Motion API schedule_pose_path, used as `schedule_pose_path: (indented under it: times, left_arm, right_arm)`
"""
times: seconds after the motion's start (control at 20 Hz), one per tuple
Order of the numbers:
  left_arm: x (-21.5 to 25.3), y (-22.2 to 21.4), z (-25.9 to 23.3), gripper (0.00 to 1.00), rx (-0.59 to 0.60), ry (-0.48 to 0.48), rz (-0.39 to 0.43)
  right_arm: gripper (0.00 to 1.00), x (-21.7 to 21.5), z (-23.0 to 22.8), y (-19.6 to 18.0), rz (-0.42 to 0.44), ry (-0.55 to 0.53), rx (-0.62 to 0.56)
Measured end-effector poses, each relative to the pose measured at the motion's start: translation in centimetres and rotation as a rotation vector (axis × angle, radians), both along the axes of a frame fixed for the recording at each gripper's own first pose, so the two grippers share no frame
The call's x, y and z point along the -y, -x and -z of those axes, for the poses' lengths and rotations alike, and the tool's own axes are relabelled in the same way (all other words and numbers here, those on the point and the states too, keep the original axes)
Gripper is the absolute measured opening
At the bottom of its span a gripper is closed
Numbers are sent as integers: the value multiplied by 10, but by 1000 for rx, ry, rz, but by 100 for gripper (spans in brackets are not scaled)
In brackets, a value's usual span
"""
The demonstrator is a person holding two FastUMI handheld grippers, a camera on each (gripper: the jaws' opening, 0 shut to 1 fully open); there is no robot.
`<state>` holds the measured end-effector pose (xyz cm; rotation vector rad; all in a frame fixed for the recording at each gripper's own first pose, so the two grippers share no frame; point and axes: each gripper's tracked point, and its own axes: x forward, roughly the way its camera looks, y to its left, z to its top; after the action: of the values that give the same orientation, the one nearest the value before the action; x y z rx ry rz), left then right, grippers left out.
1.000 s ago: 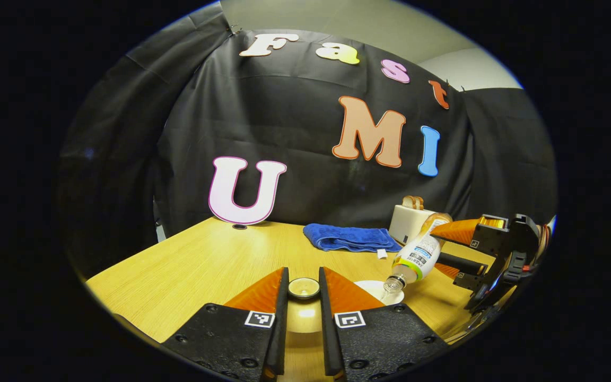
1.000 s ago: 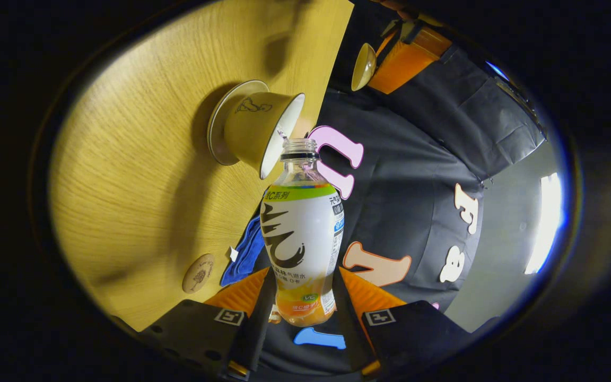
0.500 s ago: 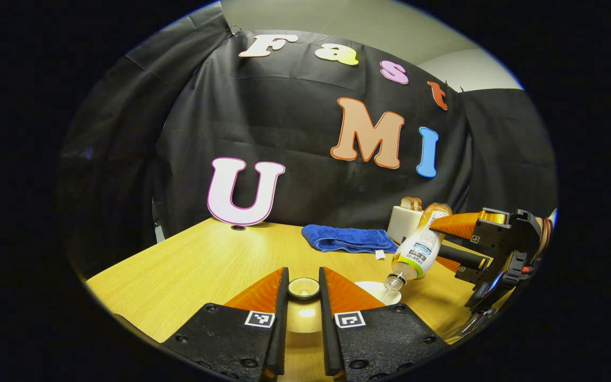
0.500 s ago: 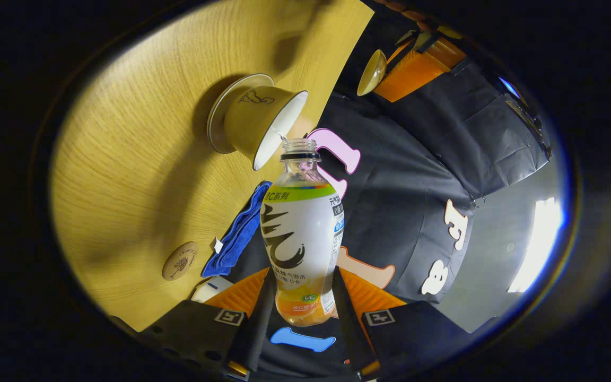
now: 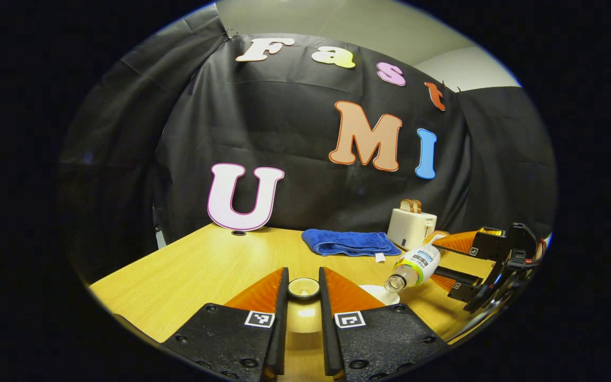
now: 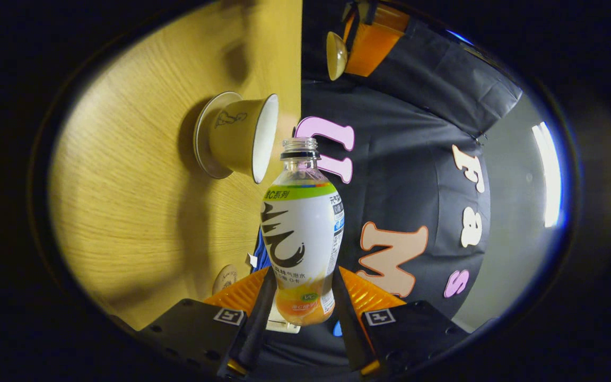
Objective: Open the teacup lid with one hand, grasp the water bottle and pour water into the teacup with the other hand; after pouring, place the water bottle on the coaster and then close the teacup lid.
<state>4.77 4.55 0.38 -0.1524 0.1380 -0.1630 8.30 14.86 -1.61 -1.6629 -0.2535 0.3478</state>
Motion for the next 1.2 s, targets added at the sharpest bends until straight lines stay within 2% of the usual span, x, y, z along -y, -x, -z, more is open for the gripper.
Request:
schedule_pose_path:
  times: [0.25,0.4,0.65,0.85,1.2]
  left_arm:
    - [14,-2,-11,27,17,-16,36]
    - [26,-6,-14,27,20,-29,66]
    - [45,-15,-13,27,8,-27,112]
    - [58,-24,-2,27,-14,-35,138]
    - [85,-35,22,27,-69,-26,185]
  right_arm:
    - [65,25,-4,0,102,-261,-82]
    - [69,42,-5,-4,166,-412,-128]
    - [65,66,0,-11,244,-640,-211]
    - [66,85,4,-8,279,-720,-247]
    - [65,93,-3,-10,303,-822,-282]
